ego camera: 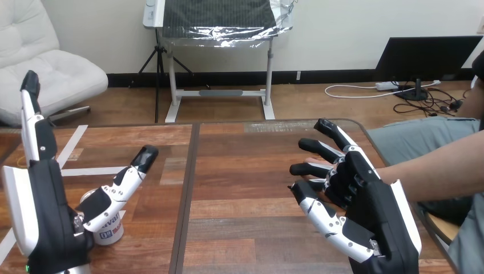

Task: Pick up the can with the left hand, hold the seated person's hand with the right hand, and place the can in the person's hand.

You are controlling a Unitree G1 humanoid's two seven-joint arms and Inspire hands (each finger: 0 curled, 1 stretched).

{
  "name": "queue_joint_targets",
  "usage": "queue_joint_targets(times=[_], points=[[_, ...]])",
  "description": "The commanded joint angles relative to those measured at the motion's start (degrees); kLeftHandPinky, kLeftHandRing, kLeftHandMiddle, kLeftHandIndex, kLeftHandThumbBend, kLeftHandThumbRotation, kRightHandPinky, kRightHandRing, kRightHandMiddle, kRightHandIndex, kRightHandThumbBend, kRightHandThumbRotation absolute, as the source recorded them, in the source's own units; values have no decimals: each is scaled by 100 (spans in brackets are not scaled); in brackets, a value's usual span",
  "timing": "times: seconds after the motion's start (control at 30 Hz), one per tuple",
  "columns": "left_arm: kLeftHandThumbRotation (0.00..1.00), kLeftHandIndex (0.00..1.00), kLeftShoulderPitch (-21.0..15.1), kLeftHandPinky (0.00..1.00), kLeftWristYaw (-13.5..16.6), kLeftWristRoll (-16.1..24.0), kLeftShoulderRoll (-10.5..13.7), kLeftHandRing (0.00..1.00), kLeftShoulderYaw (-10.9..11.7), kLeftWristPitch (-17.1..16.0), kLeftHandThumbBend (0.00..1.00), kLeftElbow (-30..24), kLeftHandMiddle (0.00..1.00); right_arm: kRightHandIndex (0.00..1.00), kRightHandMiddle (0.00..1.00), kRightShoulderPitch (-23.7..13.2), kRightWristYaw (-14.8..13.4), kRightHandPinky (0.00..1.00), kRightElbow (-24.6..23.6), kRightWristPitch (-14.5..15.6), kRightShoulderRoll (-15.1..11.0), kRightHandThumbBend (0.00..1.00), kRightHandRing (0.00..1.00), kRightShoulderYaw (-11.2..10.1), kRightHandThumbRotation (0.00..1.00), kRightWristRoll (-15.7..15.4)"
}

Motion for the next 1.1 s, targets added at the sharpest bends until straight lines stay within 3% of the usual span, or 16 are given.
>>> queue_joint_targets(times=[0.0, 0.37, 0.47, 1.07], points=[[36, 100, 223, 100, 72, 62, -242, 100, -4, 17, 84, -43, 100, 89, 81, -335, 40, 56, -120, 15, 171, 45, 67, -88, 0, 69], [36, 100, 237, 100, 132, 40, -210, 100, -12, 11, 84, 21, 100, 89, 81, -361, 93, 55, -134, 58, 154, 45, 67, -111, 0, 58], [37, 100, 264, 100, 133, 93, -247, 100, -22, 191, 85, -29, 100, 89, 81, -373, 125, 55, -128, 64, 143, 45, 67, -122, 0, 85], [35, 100, 301, 100, 128, 45, -104, 100, -61, 374, 84, 86, 100, 89, 82, -413, 197, 57, -178, 153, 161, 46, 69, -174, 0, 89]])
